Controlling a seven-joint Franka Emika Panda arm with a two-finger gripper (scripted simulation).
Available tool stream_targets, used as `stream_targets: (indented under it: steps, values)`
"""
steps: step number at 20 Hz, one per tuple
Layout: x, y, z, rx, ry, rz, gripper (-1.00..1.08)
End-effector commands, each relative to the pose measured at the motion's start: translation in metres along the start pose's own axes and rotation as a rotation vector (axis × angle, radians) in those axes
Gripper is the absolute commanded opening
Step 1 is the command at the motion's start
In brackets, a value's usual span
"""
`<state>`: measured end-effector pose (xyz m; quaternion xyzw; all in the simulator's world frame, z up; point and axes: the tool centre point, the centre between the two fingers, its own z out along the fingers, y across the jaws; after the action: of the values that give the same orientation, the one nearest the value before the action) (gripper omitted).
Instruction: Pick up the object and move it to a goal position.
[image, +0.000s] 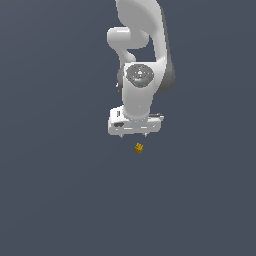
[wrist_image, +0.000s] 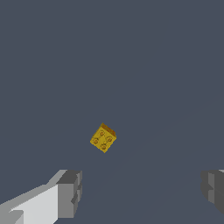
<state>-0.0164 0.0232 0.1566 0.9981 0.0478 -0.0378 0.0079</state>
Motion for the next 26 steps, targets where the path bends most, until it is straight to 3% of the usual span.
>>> stream_targets:
  steps: [1, 15, 26]
  values:
    - [0.000, 0.000, 0.000, 0.000, 0.000, 0.000, 1.00]
    - [-0.007, -0.016, 0.011, -0.005, -0.026, -0.040, 1.00]
    - [-0.004, -0.020, 0.025, 0.003, -0.008, 0.081, 1.00]
